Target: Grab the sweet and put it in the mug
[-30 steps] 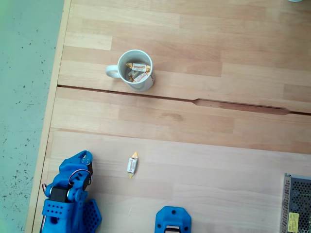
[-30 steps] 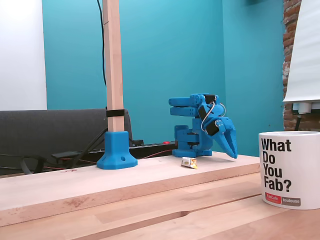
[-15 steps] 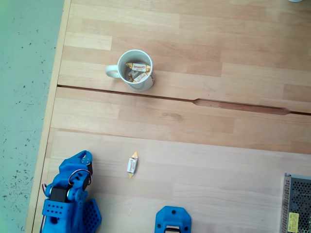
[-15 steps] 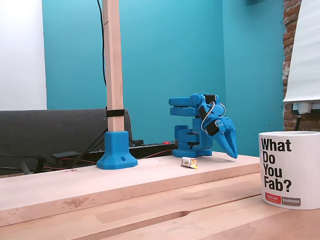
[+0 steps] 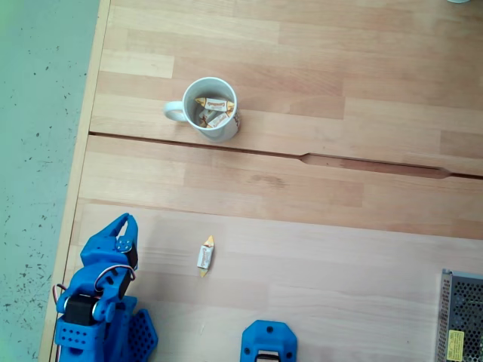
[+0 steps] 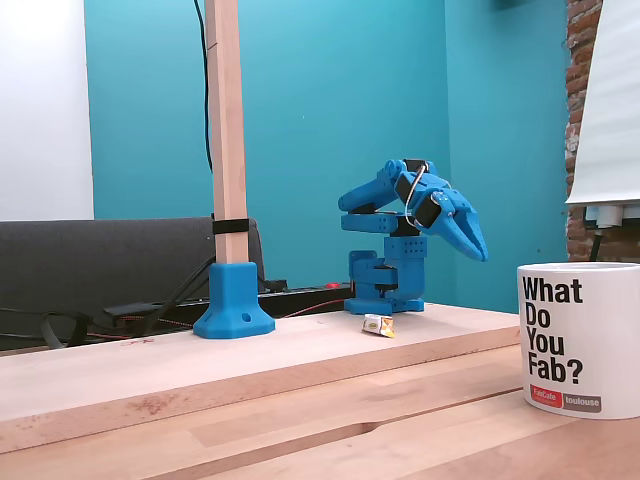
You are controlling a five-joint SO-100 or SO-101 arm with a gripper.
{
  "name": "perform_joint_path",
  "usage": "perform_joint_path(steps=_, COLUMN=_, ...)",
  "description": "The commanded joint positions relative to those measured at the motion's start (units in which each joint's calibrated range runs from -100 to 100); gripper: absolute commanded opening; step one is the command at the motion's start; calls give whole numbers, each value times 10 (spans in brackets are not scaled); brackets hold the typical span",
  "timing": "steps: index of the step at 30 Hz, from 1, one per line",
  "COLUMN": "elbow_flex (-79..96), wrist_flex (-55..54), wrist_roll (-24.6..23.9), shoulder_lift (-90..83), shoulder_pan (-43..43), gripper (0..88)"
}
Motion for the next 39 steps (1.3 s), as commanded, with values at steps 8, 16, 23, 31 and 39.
perform_joint_path(steps=8, elbow_flex=-185, wrist_flex=218, wrist_roll=0, shoulder_lift=2, shoulder_pan=7, gripper=15)
perform_joint_path(steps=16, elbow_flex=-181, wrist_flex=278, wrist_roll=2, shoulder_lift=2, shoulder_pan=104, gripper=15)
perform_joint_path(steps=23, elbow_flex=-175, wrist_flex=272, wrist_roll=43, shoulder_lift=5, shoulder_pan=195, gripper=15)
perform_joint_path(steps=31, elbow_flex=-227, wrist_flex=273, wrist_roll=76, shoulder_lift=16, shoulder_pan=239, gripper=15)
perform_joint_path(steps=39, elbow_flex=-239, wrist_flex=290, wrist_roll=75, shoulder_lift=148, shoulder_pan=240, gripper=15)
